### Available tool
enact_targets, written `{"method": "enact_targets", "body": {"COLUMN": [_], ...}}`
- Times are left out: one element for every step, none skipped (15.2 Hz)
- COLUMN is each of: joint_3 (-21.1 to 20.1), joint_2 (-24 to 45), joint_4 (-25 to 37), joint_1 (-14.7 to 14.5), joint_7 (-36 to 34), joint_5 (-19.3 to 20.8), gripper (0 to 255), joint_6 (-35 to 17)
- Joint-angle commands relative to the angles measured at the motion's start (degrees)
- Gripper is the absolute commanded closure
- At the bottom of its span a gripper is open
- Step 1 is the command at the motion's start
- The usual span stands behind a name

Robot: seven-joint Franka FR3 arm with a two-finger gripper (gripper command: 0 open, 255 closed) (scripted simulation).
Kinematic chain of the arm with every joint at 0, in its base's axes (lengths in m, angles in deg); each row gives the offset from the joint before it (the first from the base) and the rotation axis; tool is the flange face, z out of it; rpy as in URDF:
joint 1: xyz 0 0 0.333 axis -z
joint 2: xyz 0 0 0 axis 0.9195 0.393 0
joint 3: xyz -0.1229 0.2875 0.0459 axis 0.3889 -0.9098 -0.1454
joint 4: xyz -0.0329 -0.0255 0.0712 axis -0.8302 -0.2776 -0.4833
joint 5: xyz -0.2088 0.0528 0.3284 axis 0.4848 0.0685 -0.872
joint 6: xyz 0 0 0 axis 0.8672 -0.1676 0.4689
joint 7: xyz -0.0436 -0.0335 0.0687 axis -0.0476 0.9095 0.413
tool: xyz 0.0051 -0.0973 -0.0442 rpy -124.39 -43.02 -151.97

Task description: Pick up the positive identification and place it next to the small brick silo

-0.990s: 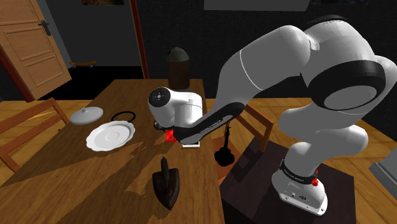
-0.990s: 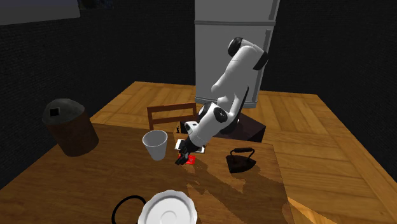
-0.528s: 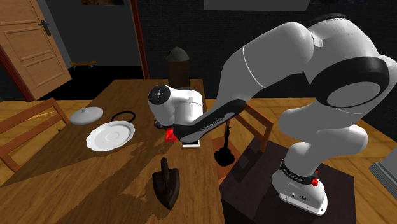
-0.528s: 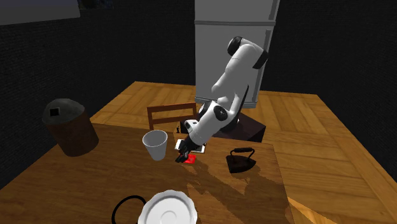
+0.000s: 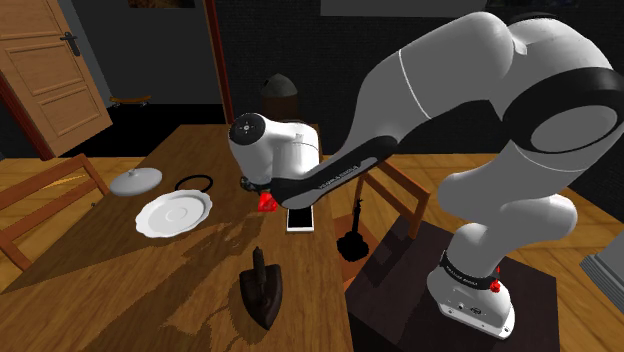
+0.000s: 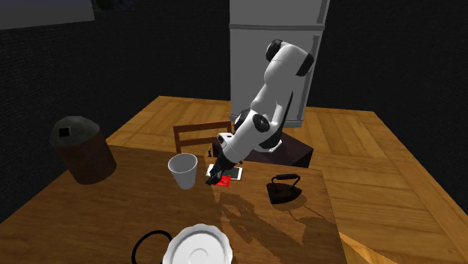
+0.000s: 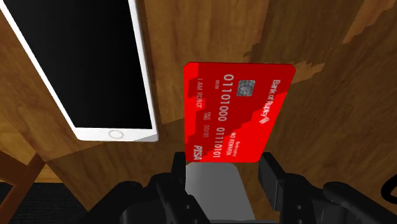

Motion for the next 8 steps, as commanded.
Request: {"method": "enact_targets", "body": {"joint_3": [1.7,2.5,3.3,4.2,5.0,5.9,6.8,7.7], "joint_2": [1.1,1.6,2.1,2.6,3.1,3.6,4.1,4.6], "joint_4": [0.6,0.9,1.2,1.5,1.9,2.2,2.6,3.0], "joint_1": [-1.6,-2.5,-3.3,-4.2,-5.0,-5.9,-6.8,-7.8], "joint_7": [0.1,0.1,0.1,0.1,0.2,0.2,0.3,0.3], "joint_5": [0.8,1.2,1.6,2.0,2.3,2.7,3.0,3.3], "gripper": [255,255,255,255,255,255,255,255], "joint_6": [1.5,2.2,2.9,3.6,4.4,5.1,5.8,6.6]}}
